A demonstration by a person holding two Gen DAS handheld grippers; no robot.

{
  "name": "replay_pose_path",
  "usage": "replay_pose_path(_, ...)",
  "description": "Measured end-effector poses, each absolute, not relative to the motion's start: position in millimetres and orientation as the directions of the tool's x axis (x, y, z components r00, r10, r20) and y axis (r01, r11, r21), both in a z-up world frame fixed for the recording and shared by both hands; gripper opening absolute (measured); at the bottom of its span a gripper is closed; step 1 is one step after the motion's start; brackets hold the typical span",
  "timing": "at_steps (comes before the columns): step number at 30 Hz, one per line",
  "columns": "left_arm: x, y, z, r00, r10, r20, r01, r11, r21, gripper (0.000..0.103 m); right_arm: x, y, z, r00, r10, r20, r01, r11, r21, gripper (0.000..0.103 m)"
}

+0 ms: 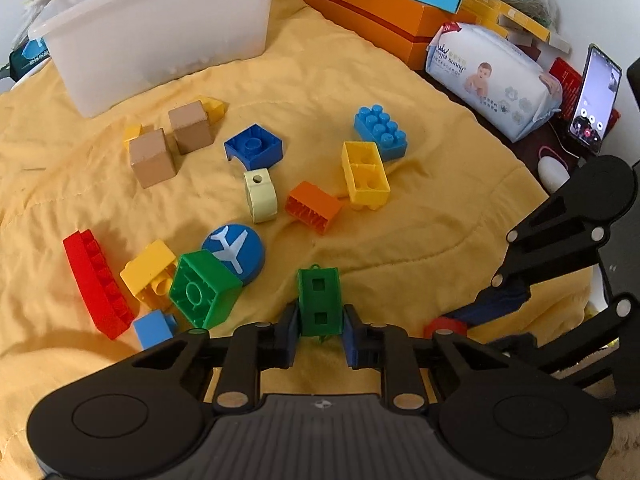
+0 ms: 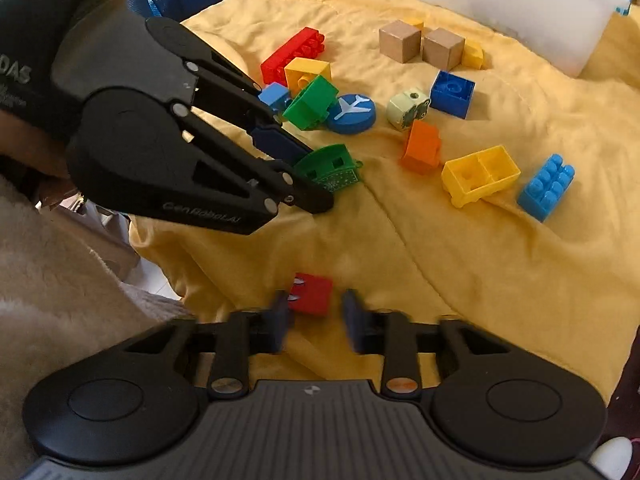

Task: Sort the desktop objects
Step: 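Grasp the green brick with the left tool while the right grasps a small red brick, then carry both held bricks up over the white bin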

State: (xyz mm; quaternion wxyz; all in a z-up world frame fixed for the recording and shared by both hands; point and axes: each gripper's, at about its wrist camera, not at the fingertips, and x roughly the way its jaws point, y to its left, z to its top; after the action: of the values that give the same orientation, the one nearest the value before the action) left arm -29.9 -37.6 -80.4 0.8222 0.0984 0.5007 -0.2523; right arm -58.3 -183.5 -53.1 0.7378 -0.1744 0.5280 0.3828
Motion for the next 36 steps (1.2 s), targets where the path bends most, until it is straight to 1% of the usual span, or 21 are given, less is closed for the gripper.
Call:
replay_pose_path(2, -30, -38, -80, 0.376, -0.317, -0.871, 0.517, 0.852, -0.087, 0.025, -58, -188, -50, 0.177, 0.377, -0.909, -0.731, 0.669, 0.136, 0.022)
replay_pose_path(5, -29, -36, -70, 0.402, -0.333, -0.853, 0.507, 0.857, -0.096, 0.024, -55, -192, -39, 0.247, 0.361, -0.899, -0.717, 0.692, 0.081, 0.022)
replay_pose_path(14, -21, -24, -9, 0.551, -0.361, -0.752, 0.462, 0.883, -0.085, 0.024, -31, -192, -19, 0.367, 0.341, -0.866, -0.672, 0.741, 0.007, 0.022)
replay_pose_path(22, 13, -7, 46, 0.660, -0.373, -0.652, 0.434, 0.898, -0.075, 0.024, 3, -187, 20, 0.526, 0.341, -0.779, -0.609, 0.791, -0.065, 0.022)
replay_pose_path(28, 52, 1, 77, 0.740, -0.332, -0.585, 0.407, 0.913, -0.004, 0.024, 46, -178, 50, 0.625, 0.331, -0.707, -0.569, 0.813, -0.121, 0.022)
replay_pose_path(32, 82, 2, 90, 0.776, -0.313, -0.547, 0.389, 0.921, 0.025, 0.024, 74, -172, 69, 0.688, 0.327, -0.648, -0.532, 0.834, -0.143, 0.022)
replay_pose_path(36, 119, 1, 96, 0.794, -0.299, -0.529, 0.376, 0.926, 0.042, 0.024, 110, -163, 85, 0.738, 0.318, -0.596, -0.495, 0.855, -0.156, 0.022)
